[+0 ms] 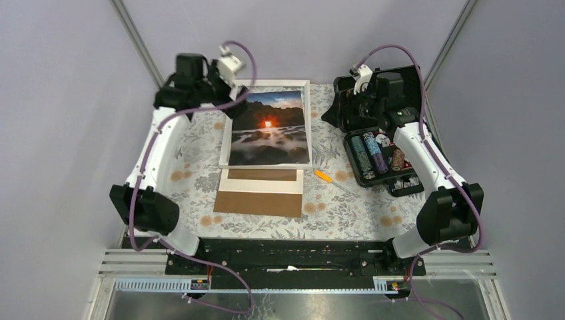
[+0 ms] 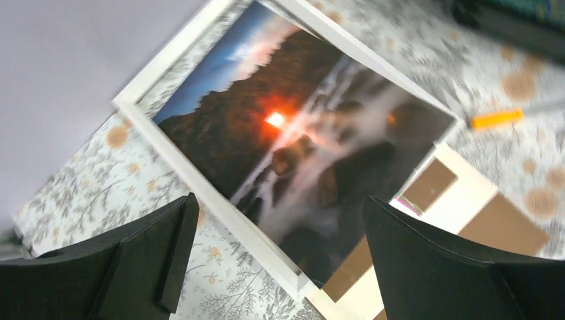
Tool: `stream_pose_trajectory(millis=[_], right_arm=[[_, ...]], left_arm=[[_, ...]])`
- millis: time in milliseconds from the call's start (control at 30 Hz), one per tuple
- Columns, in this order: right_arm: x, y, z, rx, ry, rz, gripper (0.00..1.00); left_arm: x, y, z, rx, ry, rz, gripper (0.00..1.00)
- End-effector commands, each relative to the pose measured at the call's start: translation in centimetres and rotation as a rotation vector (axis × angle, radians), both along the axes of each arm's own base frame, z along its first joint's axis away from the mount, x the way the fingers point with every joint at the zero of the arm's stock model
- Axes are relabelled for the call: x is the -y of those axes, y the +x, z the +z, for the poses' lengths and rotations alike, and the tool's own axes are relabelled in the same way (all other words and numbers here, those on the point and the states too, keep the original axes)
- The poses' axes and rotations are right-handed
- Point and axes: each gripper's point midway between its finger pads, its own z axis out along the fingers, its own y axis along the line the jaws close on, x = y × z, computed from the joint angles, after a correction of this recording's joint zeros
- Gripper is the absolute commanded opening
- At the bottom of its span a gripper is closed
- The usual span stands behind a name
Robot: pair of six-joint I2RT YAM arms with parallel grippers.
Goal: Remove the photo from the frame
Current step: Reset both arms
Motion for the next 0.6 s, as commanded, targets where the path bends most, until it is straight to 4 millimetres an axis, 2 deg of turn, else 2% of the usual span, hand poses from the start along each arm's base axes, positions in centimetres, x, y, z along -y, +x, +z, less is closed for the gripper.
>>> stream_pose_trajectory(millis=[0, 67, 133, 233, 300, 400, 567], right_arm=[[1.1, 1.8, 2.2, 0.004, 0.037, -0.07, 1.0], [2.2, 2.4, 1.9, -0.027, 0.055, -0.106, 1.0], [4.0, 3.0, 1.1, -0.055, 0.065, -0.158, 1.0], [7.3, 3.3, -0.7, -0.104, 0.067, -0.239, 1.0], [10.0, 3.2, -2.2, -0.148, 0.076, -0.31, 1.0], [13.1, 2.1, -4.7, -0.221, 0.088, -0.393, 1.0], [15.2, -0.1, -7.3, -0.273, 0.062, -0.453, 1.0]], left_arm=[[-4.7, 2.9, 1.9, -0.198, -0.246, 0.216, 0.99], [-8.8, 4.7, 1.5, -0.242, -0.291, 0.365, 0.99], [-12.3, 5.4, -0.2, -0.296, -0.308, 0.475, 0.99], [-16.4, 5.2, -3.3, -0.375, -0.327, 0.621, 0.99], [-18.4, 4.5, -5.5, -0.432, -0.353, 0.694, 0.99], [-19.3, 3.2, -8.9, -0.5, -0.353, 0.763, 0.99], [-19.0, 1.3, -12.3, -0.559, -0.382, 0.831, 0.99]])
